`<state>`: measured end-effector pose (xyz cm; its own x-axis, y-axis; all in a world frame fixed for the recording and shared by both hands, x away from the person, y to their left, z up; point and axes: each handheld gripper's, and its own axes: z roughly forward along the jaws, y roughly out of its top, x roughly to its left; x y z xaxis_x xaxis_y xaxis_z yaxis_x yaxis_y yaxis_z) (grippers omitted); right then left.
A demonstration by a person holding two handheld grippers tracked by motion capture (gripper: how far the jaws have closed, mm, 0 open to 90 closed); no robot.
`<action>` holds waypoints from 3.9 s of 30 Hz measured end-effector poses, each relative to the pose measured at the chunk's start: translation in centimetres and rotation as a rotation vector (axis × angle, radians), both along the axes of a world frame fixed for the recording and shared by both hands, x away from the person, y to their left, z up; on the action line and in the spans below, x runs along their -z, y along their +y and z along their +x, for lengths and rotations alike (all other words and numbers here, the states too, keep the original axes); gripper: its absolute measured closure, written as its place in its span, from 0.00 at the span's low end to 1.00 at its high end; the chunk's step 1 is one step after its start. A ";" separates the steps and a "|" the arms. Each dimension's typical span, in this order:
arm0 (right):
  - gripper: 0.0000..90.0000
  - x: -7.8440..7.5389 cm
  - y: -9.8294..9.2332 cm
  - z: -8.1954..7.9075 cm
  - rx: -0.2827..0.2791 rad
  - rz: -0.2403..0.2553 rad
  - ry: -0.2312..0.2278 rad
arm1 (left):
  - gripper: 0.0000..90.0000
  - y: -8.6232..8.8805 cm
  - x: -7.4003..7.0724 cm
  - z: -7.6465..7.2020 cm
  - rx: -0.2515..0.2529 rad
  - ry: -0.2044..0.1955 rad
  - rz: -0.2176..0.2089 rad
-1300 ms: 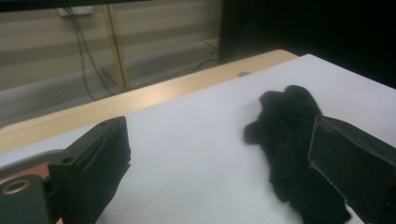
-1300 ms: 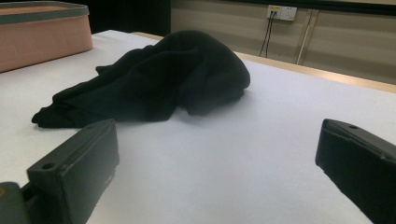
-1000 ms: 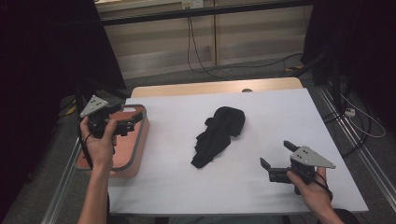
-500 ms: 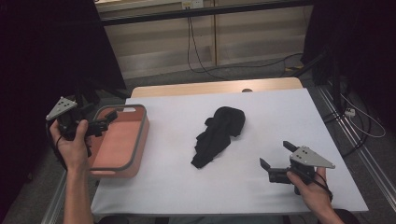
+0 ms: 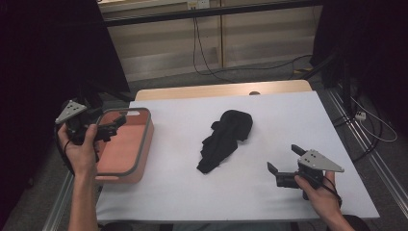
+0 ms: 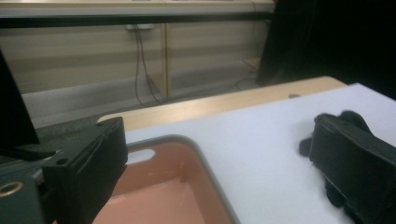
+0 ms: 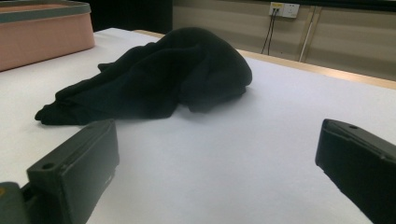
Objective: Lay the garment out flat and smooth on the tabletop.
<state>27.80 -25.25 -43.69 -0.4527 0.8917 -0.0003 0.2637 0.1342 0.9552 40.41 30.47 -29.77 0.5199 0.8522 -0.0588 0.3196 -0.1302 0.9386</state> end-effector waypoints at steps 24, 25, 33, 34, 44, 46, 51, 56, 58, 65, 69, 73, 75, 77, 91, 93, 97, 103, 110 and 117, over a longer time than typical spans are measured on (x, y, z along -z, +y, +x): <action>0.18 -1.9 4.8 8.2 -0.189 -0.084 0.061 | 0.05 -8.5 2.7 -2.6 0.166 0.083 0.245; 0.19 -1.8 5.1 8.4 -0.199 -0.086 0.063 | 0.05 -8.7 3.0 -3.0 0.174 0.087 0.251; 0.38 -1.0 8.4 9.8 -0.328 -0.091 0.123 | 0.06 -9.8 4.5 -4.5 0.201 0.156 0.269; 0.39 -0.8 8.9 9.9 -0.342 -0.111 0.130 | 0.07 -9.8 4.5 -4.6 0.193 0.148 0.285; 0.44 1.3 12.5 10.5 -0.424 -0.238 0.197 | 0.06 -7.6 5.6 -5.8 0.164 0.146 0.265; 0.55 1.7 13.0 10.7 -0.422 -0.269 0.223 | 0.06 -7.3 6.1 -6.1 0.162 0.154 0.337; 0.89 2.1 13.2 10.6 -0.434 -0.283 0.214 | 0.07 -4.6 6.8 -7.1 0.137 0.155 0.243; 0.97 0.7 12.7 10.1 -0.466 -0.221 0.163 | 0.06 -4.8 7.5 -7.9 0.156 0.120 0.174; 0.97 0.1 12.5 9.8 -0.481 -0.198 0.147 | 0.06 -6.1 7.8 -7.8 0.205 0.135 0.174; 0.97 -2.9 12.0 9.4 -0.485 -0.142 0.074 | 0.06 -11.7 9.0 -6.7 0.320 0.136 0.229; 0.97 -4.9 11.9 9.8 -0.462 -0.119 0.023 | 0.05 -14.4 9.5 -5.2 0.358 0.140 0.250; 0.97 -6.9 12.0 10.1 -0.451 -0.110 -0.021 | 0.07 -16.4 10.2 -4.0 0.427 0.135 0.268; 0.97 -7.8 12.0 10.1 -0.447 -0.098 -0.042 | 0.07 -17.1 10.3 -3.5 0.443 0.136 0.235; 0.97 -8.5 12.0 10.2 -0.449 -0.096 -0.055 | 0.08 -17.8 10.2 -3.3 0.440 0.120 0.250; 0.97 -11.2 12.4 9.7 -0.454 -0.055 -0.121 | 0.92 -17.8 8.9 -2.1 0.425 0.135 0.152; 0.97 -10.8 12.1 10.4 -0.440 -0.059 -0.120 | 0.96 -17.4 8.3 -1.7 0.401 0.133 0.114; 0.97 -10.0 11.6 12.6 -0.377 -0.075 -0.098 | 0.97 -17.0 7.3 0.2 0.342 0.142 0.077; 0.97 -7.5 11.7 16.7 -0.299 -0.104 -0.035 | 0.97 -17.7 8.7 3.5 0.280 0.211 0.070; 0.88 -3.3 12.5 19.2 -0.252 -0.106 0.071 | 0.97 -18.2 11.5 5.7 0.224 0.283 0.115; 0.59 -3.7 12.5 17.5 -0.299 -0.087 0.074 | 0.93 -17.6 12.8 6.2 0.179 0.339 0.129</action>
